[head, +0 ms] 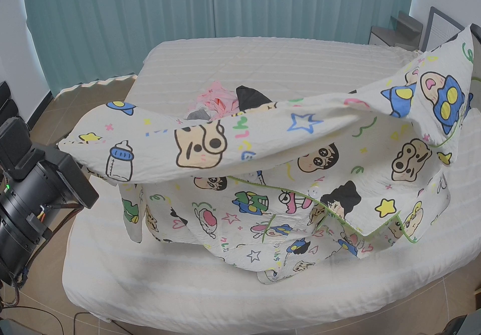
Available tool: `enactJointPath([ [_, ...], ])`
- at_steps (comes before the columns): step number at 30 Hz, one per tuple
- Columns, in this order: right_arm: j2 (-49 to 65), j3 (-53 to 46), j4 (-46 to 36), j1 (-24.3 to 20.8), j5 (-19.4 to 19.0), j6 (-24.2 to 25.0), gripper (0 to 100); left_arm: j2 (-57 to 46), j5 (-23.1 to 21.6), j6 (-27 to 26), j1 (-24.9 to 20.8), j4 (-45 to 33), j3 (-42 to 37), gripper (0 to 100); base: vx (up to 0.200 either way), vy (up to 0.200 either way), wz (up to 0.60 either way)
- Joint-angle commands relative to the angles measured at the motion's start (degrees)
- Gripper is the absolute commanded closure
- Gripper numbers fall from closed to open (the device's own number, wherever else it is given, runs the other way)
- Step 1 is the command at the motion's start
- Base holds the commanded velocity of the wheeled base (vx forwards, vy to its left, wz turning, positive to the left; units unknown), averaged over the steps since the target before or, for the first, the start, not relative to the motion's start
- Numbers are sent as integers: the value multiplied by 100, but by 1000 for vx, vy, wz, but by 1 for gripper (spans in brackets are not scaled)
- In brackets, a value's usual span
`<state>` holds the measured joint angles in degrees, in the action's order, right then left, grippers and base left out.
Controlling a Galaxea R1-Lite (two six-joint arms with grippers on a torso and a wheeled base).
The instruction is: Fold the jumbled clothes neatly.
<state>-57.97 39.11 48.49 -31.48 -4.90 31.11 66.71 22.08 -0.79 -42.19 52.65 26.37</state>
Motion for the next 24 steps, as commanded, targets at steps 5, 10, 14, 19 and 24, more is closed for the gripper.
enactJointPath([
  [5, -22, -17, 2, 1, -2, 9, 100, 27, -2, -9, 0, 8, 17, 100, 0, -200, 0],
  [10, -4, -17, 2, 1, -2, 9, 100, 27, -2, -9, 0, 8, 9, 100, 0, -200, 0],
  [14, -39, -17, 2, 1, -2, 9, 100, 27, -2, -17, -26, 8, 0, 100, 0, -200, 0],
  [19, -57, -26, 2, 1, -2, 9, 100, 18, -2, -17, -26, 8, 0, 100, 0, -200, 0],
  [24, -101, -61, 11, 10, 7, 18, 100, 18, -2, -53, -26, 8, 0, 100, 0, -200, 0],
])
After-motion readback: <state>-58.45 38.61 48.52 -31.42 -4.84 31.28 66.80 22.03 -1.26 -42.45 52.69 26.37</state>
